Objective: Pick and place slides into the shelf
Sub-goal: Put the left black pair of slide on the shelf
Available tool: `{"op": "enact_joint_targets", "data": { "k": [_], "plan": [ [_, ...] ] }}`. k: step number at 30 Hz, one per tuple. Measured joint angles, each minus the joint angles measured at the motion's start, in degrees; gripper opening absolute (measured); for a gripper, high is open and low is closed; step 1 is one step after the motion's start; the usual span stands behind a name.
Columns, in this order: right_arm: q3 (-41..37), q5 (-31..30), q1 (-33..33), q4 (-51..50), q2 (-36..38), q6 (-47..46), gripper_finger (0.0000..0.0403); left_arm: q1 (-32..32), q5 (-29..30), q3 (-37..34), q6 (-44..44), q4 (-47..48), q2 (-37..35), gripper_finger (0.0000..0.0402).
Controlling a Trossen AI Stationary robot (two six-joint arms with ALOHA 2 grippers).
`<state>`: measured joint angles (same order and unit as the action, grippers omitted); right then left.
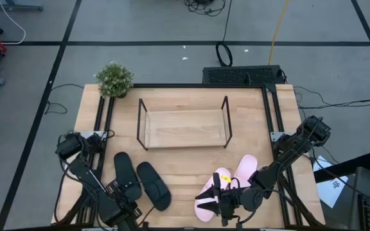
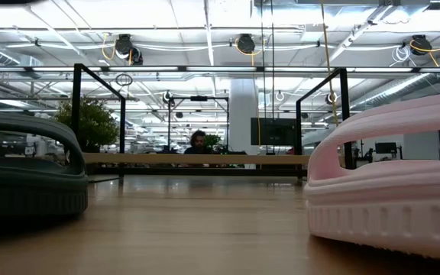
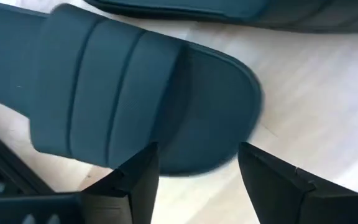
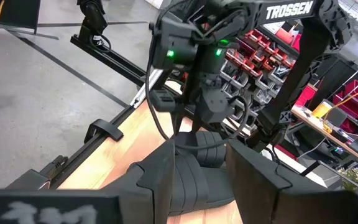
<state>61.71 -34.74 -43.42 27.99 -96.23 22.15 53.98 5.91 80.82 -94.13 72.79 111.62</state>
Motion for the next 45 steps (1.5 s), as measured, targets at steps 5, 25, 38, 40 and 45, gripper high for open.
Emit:
{"op": "enact_joint_targets", "data": {
  "k": [5,25,38,40,45],
  "plan": [
    [0.00,0.00,0.08,0.33,-0.02,0.00,0.0135,-0.28,-0.37,0.00,-0.30,0.68,0.23,0.0190],
    [0.00,0.00,0.76,0.44,-0.02,-0.36,0.0135,-2.21,-4.20,0.02,0.44,1.00,-1.06,0.0170],
    [0.00,0.00,0.74,0.42,-0.02,-0.42,0.0135,-2.97,-0.56,0.07,2.33,2.25,-2.59,0.0170],
    [0.00,0.00,0.74,0.42,-0.02,-0.42,0.0135,-3.02,0.10,0.04,2.82,2.66,-2.51,0.0170],
    [0.00,0.00,0.74,0.40,-0.02,-0.42,0.0135,-3.34,0.42,0.04,2.96,2.82,-2.52,0.0170]
  ]
}}
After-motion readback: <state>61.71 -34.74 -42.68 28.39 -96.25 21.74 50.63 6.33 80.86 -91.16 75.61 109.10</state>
